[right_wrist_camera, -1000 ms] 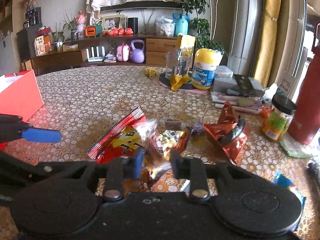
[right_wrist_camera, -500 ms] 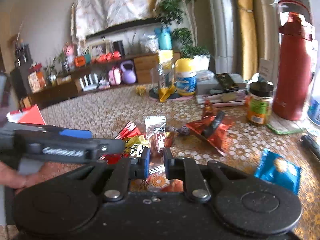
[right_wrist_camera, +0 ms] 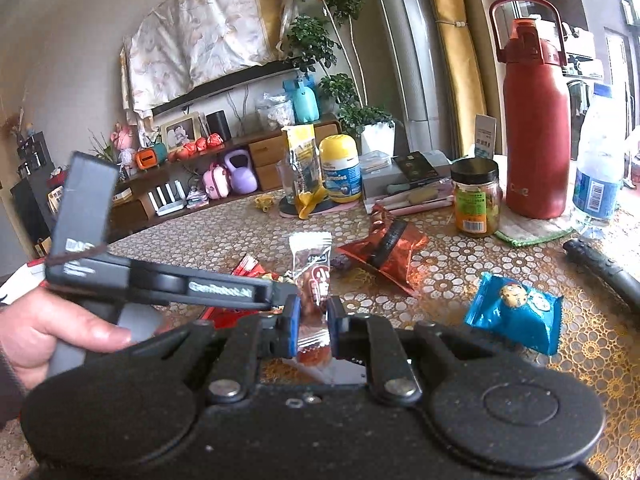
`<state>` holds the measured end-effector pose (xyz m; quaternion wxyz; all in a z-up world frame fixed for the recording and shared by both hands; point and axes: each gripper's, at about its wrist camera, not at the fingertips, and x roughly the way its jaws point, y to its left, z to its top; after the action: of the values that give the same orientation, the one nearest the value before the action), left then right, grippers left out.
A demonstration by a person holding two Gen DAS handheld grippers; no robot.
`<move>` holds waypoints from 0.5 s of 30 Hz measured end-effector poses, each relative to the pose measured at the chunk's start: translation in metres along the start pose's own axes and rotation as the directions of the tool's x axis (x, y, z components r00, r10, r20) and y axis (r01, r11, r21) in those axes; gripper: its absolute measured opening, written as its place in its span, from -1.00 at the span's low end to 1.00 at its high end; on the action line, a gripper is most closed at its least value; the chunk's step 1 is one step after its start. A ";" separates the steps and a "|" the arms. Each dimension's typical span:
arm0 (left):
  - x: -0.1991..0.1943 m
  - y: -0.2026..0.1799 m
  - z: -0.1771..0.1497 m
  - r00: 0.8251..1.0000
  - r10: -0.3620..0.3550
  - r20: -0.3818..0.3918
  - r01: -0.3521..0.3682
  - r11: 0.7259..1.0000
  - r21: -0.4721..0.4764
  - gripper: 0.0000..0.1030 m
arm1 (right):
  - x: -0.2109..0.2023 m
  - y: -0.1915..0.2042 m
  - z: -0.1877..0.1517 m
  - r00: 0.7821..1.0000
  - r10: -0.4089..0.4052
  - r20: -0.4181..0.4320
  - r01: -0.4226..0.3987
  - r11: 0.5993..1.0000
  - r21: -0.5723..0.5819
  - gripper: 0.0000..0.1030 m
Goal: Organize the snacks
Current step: 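Grasp the red-yellow chip bag with the left tool while the right tool grasps the small clear snack packet, then carry the chip bag and clear packet with both tools over the box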
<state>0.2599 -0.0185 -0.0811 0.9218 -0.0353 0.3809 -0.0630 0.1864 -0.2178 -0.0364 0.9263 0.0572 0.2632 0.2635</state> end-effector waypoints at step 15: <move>0.004 0.002 -0.005 0.998 0.051 0.024 -0.051 0.999 0.019 0.52 | 0.001 0.000 -0.005 1.000 0.004 -0.012 -0.004 1.000 0.013 -0.75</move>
<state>0.2595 -0.0172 -0.0880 0.9278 -0.0172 0.3702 -0.0429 0.1844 -0.2178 -0.0415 0.9238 0.0622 0.2703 0.2639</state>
